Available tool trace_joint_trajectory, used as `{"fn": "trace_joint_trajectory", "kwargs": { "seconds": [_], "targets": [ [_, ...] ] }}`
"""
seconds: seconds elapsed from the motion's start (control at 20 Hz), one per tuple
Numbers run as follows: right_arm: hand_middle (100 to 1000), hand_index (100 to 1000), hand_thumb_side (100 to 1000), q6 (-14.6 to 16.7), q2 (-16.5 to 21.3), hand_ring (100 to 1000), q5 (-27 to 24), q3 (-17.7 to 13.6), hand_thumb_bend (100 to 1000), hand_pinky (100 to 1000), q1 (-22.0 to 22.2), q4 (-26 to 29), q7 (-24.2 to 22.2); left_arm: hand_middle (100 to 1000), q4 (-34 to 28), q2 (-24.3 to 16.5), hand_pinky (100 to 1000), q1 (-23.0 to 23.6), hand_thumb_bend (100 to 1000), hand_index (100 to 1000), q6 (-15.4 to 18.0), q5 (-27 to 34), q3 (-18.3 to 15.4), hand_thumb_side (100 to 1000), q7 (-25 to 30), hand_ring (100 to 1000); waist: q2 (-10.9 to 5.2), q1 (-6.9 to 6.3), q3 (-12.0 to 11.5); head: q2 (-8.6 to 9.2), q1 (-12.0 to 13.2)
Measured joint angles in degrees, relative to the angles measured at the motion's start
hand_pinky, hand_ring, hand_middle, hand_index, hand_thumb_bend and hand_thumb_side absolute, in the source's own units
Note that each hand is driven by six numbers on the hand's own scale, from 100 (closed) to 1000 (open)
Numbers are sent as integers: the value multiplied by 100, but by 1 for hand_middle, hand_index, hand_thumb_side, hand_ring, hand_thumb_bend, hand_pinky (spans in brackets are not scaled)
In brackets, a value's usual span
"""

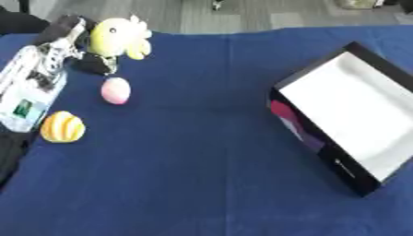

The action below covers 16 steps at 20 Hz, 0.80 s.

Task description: Pick up the objects with one hand, pass them to the other hand, and then place them into the box on the other side of the table.

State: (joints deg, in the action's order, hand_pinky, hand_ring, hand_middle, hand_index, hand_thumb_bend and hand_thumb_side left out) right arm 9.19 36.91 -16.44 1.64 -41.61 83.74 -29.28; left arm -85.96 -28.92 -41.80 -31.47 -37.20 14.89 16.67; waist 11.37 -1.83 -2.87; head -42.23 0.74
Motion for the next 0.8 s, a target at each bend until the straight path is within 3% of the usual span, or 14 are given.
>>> {"fn": "trace_joint_trajectory", "kwargs": {
  "seconds": [0.35,0.8],
  "targets": [
    [1000,1000,335,158,-387,1000,611,341,100,1000,-420,-574,-266,536,-162,539,747,200,100,564,60,150,-5,127,-754,720,0,20,-76,-1,-120],
    [1000,1000,318,433,-691,1000,1155,651,100,1000,-738,-1005,-533,530,-175,914,746,335,100,562,373,136,81,132,-1385,719,0,48,-162,-22,-317]
  ]
}}
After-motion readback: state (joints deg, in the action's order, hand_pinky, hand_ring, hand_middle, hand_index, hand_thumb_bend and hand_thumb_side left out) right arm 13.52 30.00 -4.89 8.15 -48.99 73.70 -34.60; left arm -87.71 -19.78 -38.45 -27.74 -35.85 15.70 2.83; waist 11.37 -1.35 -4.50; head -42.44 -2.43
